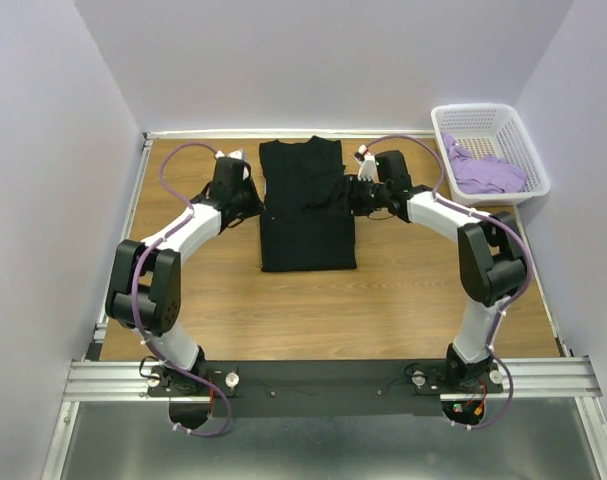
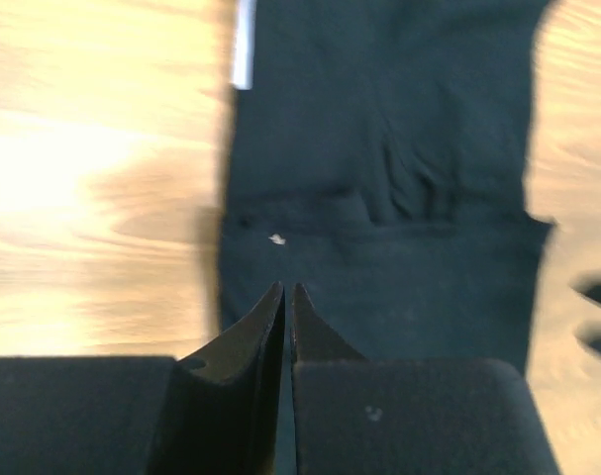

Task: Fold and stack the t-shirts
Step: Fold the tshirt

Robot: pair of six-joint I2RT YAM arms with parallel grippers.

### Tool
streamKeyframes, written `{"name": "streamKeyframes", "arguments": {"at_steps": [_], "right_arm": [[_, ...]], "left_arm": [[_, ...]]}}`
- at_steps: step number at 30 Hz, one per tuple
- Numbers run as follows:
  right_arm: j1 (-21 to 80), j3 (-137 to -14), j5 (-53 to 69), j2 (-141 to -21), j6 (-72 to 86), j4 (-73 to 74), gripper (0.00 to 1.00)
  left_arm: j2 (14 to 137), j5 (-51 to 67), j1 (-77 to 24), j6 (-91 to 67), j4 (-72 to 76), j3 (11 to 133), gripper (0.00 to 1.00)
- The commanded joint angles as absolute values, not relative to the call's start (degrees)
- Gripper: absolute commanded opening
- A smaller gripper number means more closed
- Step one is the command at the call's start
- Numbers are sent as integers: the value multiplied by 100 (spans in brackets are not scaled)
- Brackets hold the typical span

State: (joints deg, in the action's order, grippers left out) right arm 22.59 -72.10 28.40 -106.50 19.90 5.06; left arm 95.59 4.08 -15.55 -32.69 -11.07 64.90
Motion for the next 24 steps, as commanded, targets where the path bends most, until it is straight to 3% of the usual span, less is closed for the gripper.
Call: {"name": "streamKeyframes", "arguments": {"at_steps": [1,7,15,24], "right_arm": [[2092,-7338,4235,-11388,2267,-139,51],[1654,-7410,4692,-12225,2513,-754,38],[1002,-7120,5010,-12850,2566,-879,33],[1265,-5970,5291,-11076,2724,-888,33]], "left_arm": [[9790,1598,-1565,-3550,-239,5688,12],[10300,1740,-1565,-3718,-26,5256,6],[10143,1749,-1397,-3946,-149,4492,2],[8544,1486,-1651,-3814,-667,4201,9]]}}
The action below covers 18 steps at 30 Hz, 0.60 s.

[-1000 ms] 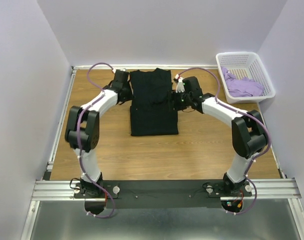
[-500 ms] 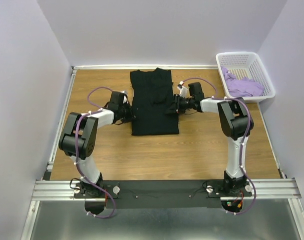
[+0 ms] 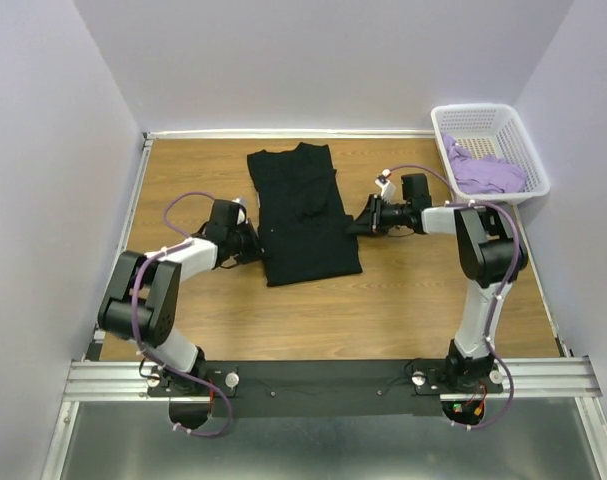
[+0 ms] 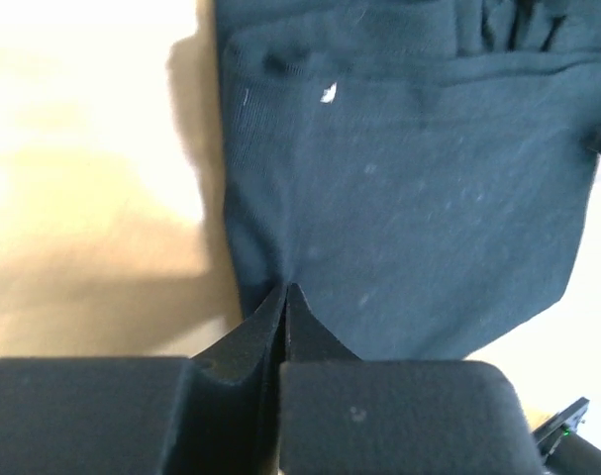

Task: Fold and stack the t-shirts
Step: Fold the tshirt

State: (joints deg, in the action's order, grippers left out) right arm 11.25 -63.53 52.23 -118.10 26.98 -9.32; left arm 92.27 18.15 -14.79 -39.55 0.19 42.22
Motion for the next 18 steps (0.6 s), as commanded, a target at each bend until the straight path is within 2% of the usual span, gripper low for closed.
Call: {"name": "streamKeyframes", "arguments": {"at_steps": [1,7,13,18], "right_arm": [[1387,-5881,5317,-10961,2751,-896,33],[1713,-5397,5537,-10635,2874,-931,34],[1705,-4782,5555,-11047,2778,-1002,33],[1258,-4325,5432,-11136,2926,-993,33]], "left_arm": [[8404,1477,-1713,-3832,-703,4201,10],[7936,1441,-2284,-4104,-800,4078,12],[8402,1503,-2470,-4034,-879,3815,8],[8719,1485,-2365,-3973,-1037,3507,5]]}}
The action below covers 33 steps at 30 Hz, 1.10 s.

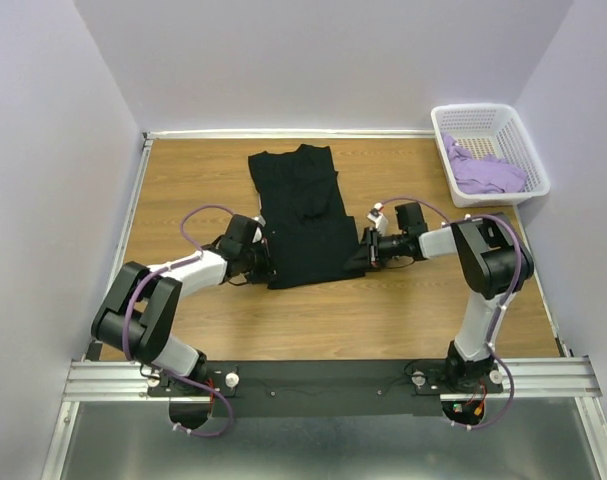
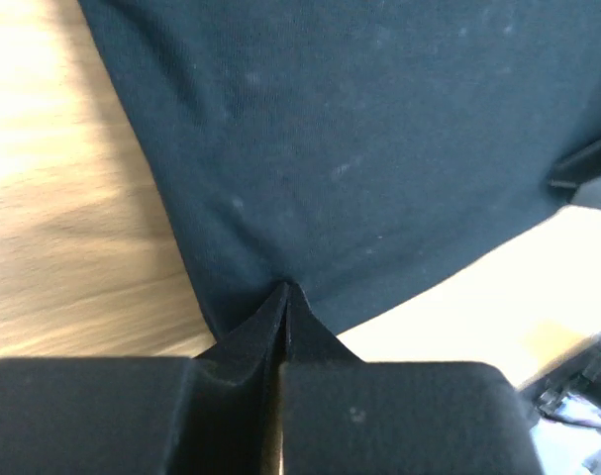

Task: Fold and stack the t-shirts
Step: Fold the tshirt

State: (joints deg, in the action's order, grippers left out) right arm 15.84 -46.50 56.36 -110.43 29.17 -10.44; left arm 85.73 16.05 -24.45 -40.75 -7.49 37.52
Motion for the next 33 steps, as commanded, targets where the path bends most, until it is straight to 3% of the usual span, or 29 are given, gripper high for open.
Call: {"name": "streamKeyframes", "arguments": {"at_steps": [1,9,15,22,26,33], "right_arm": [[1187,-4263,5388,-11092,2944,-967,33],[1063,-3973,5361,-10304,2874,-633,34],[1713,-4525,5432,-9712,3155,-580,34],[3013,-5414,5265,-10589,3576,-1280,34],[3138,-5291,5431,-11284,4121,-2178,34],[3129,-5115,5414,-11743,3850,-1926,35]], "left_arm": [[8719,1520,-2321,-3947,-1011,3463,5],[8175,1573,-2162,-3814,-1327,3279,6],[7165,1240,-2153,-3920,-1713,3514,14],[6636,616,-2118,-3999,-1925,3718,26],[6557,580,-2048,-4008,-1899,3613,37],[6460,475,-2013,-3982,-1750,3576,37]]}}
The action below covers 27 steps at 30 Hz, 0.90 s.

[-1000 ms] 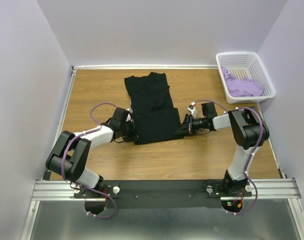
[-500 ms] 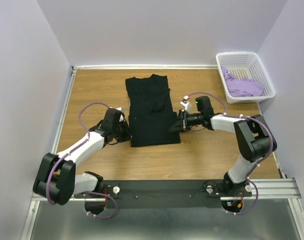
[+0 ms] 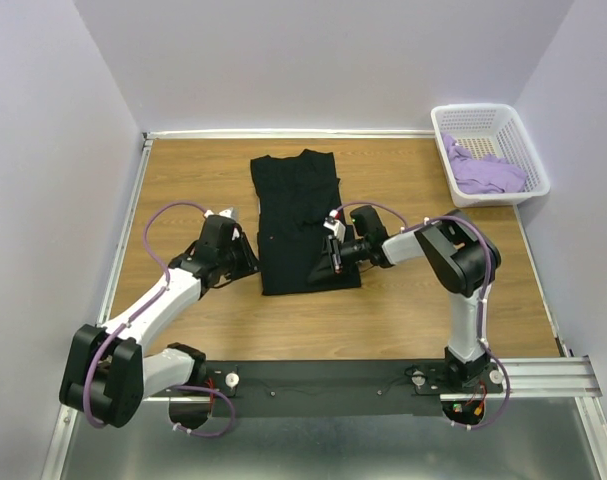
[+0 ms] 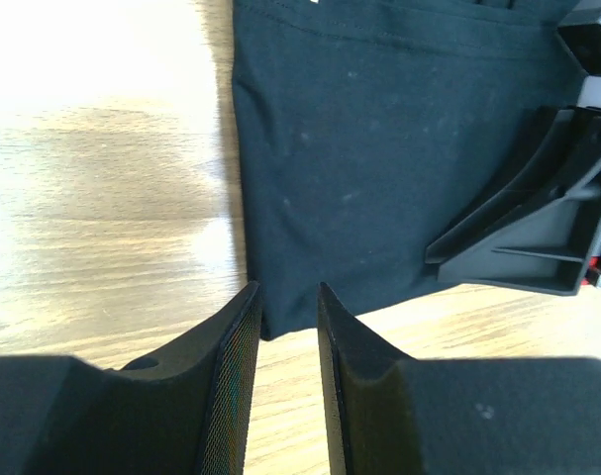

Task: Fold and stack the t-shirts
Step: Fold the tshirt

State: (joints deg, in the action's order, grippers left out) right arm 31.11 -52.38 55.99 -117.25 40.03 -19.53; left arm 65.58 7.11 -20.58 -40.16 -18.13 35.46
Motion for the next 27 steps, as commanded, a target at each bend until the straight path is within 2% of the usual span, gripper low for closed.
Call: {"name": "streamKeyframes", "arguments": {"at_steps": [1,7,12,18,22,27], "right_arm": [[3120,-5159,5353,-11568,3780,-1716,35],[3129,-5554,5326,-11215,3480,-1336,38],[3120,-5555,5344,-11399,3410,-1336,38],[3120,-5546,5431,-11610,3349,-1327,38],[3120,-5555,5467,-11680,3349,-1345,38],[3129,-5528,5432,-11725,3340,-1327,38]], "left_arm": [[6530,449,-1987,-3955,-1697,3647,37],[7864,544,-1521,-3814,-1056,4911,33],[9654,1448,-1108,-3797,-387,6455,20],[11378,1819,-1037,-3542,-220,7917,20],[12075,1916,-862,-3516,-167,8296,17],[12410,2170,-607,-3489,-27,8175,12]]}}
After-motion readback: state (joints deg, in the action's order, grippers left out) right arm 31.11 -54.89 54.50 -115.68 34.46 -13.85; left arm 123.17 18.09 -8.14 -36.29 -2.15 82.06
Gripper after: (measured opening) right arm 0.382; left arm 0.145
